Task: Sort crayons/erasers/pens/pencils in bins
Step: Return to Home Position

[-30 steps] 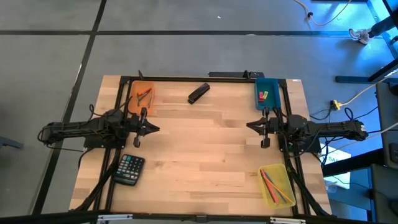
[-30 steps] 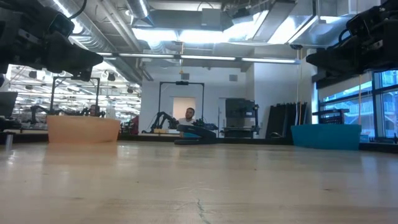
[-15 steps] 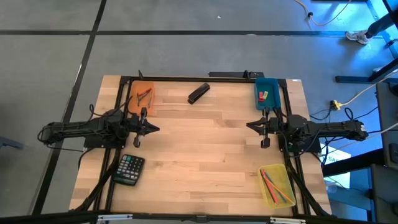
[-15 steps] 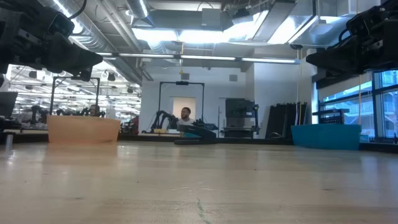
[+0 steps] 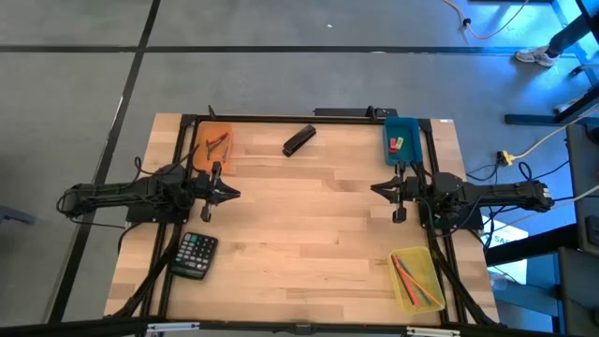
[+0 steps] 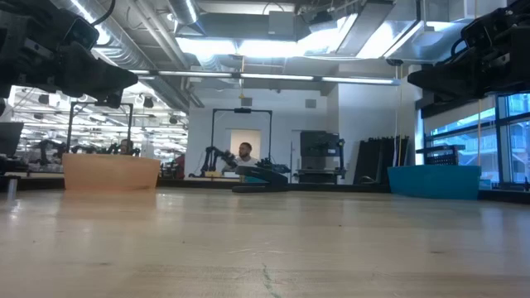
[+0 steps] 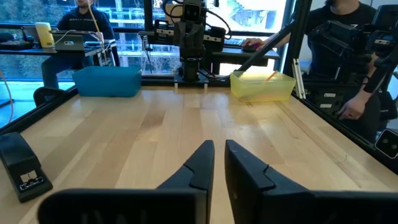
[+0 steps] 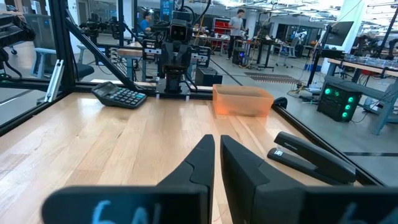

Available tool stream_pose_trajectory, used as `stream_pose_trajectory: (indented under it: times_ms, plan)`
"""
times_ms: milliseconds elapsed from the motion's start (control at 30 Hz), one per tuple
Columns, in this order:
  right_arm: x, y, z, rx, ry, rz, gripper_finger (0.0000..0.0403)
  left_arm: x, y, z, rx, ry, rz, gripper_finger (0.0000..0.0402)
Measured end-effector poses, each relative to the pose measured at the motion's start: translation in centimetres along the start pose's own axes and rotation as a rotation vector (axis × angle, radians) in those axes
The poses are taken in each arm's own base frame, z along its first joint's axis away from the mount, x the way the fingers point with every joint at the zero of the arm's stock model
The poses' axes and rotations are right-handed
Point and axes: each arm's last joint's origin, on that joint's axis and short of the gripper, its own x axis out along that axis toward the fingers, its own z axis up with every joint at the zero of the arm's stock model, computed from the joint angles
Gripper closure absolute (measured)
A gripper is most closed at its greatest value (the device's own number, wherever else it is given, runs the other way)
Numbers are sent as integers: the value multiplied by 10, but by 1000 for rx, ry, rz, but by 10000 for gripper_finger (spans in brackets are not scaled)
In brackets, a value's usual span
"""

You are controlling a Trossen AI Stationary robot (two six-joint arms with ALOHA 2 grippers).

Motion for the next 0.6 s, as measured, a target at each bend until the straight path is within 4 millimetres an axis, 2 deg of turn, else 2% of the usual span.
stream_pose_trajectory:
  times_ms: [267, 600]
  plan:
    - [0, 0, 0, 0, 0, 0, 372, 0, 0, 0, 0, 0, 0, 366]
    - [0, 0, 0, 0, 0, 0, 372, 0, 0, 0, 0, 0, 0, 383]
